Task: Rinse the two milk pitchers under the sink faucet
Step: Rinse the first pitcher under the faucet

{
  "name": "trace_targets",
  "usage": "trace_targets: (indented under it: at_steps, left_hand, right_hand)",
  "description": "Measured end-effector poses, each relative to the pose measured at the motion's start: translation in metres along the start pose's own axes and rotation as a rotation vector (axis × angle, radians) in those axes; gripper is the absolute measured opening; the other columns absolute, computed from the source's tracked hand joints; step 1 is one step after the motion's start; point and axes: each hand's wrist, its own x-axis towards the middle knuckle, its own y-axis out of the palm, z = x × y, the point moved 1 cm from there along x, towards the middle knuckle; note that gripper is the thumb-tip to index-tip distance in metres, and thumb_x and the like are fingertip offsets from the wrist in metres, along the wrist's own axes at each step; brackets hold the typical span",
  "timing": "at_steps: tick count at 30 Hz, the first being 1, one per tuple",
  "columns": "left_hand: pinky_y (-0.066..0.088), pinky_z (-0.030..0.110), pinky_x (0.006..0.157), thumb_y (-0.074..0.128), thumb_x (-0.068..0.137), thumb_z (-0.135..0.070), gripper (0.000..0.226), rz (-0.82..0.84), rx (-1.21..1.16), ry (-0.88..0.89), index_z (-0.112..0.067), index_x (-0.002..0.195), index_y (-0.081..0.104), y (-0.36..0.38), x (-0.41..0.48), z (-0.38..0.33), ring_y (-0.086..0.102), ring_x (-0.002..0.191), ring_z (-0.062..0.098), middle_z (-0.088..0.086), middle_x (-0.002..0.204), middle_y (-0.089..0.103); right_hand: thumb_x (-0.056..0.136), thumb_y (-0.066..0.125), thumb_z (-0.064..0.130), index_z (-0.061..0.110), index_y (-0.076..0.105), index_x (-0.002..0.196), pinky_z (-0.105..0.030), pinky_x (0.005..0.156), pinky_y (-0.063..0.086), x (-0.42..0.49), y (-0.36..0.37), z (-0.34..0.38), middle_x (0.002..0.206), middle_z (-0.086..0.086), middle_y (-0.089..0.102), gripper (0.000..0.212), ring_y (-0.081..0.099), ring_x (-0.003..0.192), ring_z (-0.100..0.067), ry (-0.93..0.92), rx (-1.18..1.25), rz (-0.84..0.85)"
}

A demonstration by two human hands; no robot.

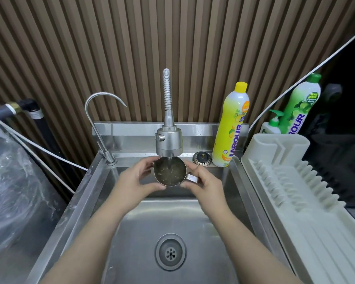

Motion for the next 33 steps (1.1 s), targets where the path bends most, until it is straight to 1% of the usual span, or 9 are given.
trace_targets:
  at_steps: [3,7,10,13,16,21,25,29,33]
  left_hand:
    - [0.034,-0.005,0.084,0.089,0.055,-0.02,0.063,0.058,0.247,0.091,-0.054,0.091,0.049,-0.016,0.006,-0.023,0.049,0.092,-0.03,-0.035,0.099,0.057]
    - [0.044,0.016,0.086,0.091,0.045,-0.034,0.057,0.075,0.302,0.059,-0.048,0.087,0.055,-0.028,0.006,-0.038,0.059,0.09,-0.006,-0.02,0.092,0.063]
    - [0.047,0.012,0.073,0.088,0.041,-0.046,0.052,0.015,0.196,-0.07,-0.036,0.085,0.064,-0.027,0.002,-0.033,0.058,0.069,-0.003,-0.012,0.079,0.062]
    - [0.043,0.005,0.056,0.091,0.044,-0.037,0.048,-0.036,0.03,-0.226,-0.02,0.082,0.066,-0.017,-0.007,-0.022,0.055,0.052,-0.005,-0.006,0.069,0.063]
    - [0.05,0.026,0.069,0.086,0.03,-0.049,0.066,-0.033,-0.145,-0.36,-0.013,0.082,0.067,-0.007,-0.02,-0.006,0.063,0.062,0.01,-0.003,0.065,0.069]
    - [0.047,0.026,0.075,0.084,0.052,-0.023,0.05,0.108,-0.398,-0.465,-0.009,0.096,0.064,0.021,-0.037,0.005,0.062,0.066,0.006,-0.004,0.071,0.066]
    - [0.051,0.019,0.077,0.079,0.053,-0.01,0.048,0.075,-0.467,-0.358,-0.012,0.098,0.062,0.034,-0.034,0.006,0.062,0.077,0.009,0.005,0.088,0.066]
    - [0.047,0.021,0.093,0.085,0.057,0.001,0.059,0.016,-0.268,-0.158,-0.03,0.1,0.059,0.025,-0.014,0.004,0.063,0.098,0.01,-0.008,0.101,0.069]
    - [0.039,0.013,0.1,0.085,0.052,-0.028,0.063,0.074,0.013,0.02,-0.054,0.1,0.054,-0.001,0.001,-0.007,0.056,0.109,-0.009,-0.035,0.107,0.063]
  right_hand:
    - [0.074,0.068,-0.005,0.024,0.059,0.069,-0.02,0.077,0.045,-0.002,0.018,-0.008,0.111,0.007,0.072,0.031,0.062,0.082,-0.009,0.058,0.24,-0.043]
    - [0.075,0.062,-0.011,0.017,0.035,0.065,-0.02,0.064,0.043,-0.004,0.034,-0.018,0.061,0.012,0.056,0.039,0.052,0.063,-0.008,0.162,0.572,0.112]
    - [0.075,0.063,-0.003,0.019,0.034,0.065,-0.027,0.068,0.053,-0.002,0.031,-0.022,0.06,0.006,0.054,0.038,0.06,0.065,-0.015,0.244,0.662,0.199]
    - [0.072,0.065,0.001,0.019,0.036,0.064,-0.024,0.064,0.05,0.004,0.015,-0.015,0.058,0.007,0.057,0.036,0.058,0.057,-0.011,0.282,0.532,0.3]
    - [0.076,0.064,-0.01,0.017,0.039,0.061,-0.017,0.055,0.047,0.013,-0.005,0.0,0.053,0.01,0.059,0.04,0.056,0.051,-0.005,0.294,0.323,0.381]
    - [0.068,0.079,0.005,0.02,0.043,0.057,-0.022,0.051,0.037,0.029,-0.03,0.037,0.053,0.008,0.05,0.04,0.044,0.05,-0.007,0.223,-0.192,0.487]
    - [0.064,0.082,0.018,0.024,0.039,0.054,-0.028,0.057,0.034,0.028,-0.038,0.051,0.066,0.003,0.06,0.044,0.05,0.066,-0.016,0.011,-0.6,0.4]
    - [0.064,0.078,0.004,0.032,0.04,0.052,-0.027,0.079,0.046,0.017,-0.031,0.032,0.111,0.01,0.071,0.049,0.064,0.095,-0.01,-0.07,-0.367,0.22]
    - [0.069,0.076,0.001,0.05,0.055,0.068,-0.011,0.075,0.04,0.002,-0.005,0.014,0.106,0.028,0.063,0.054,0.057,0.087,0.017,-0.066,-0.078,0.014]
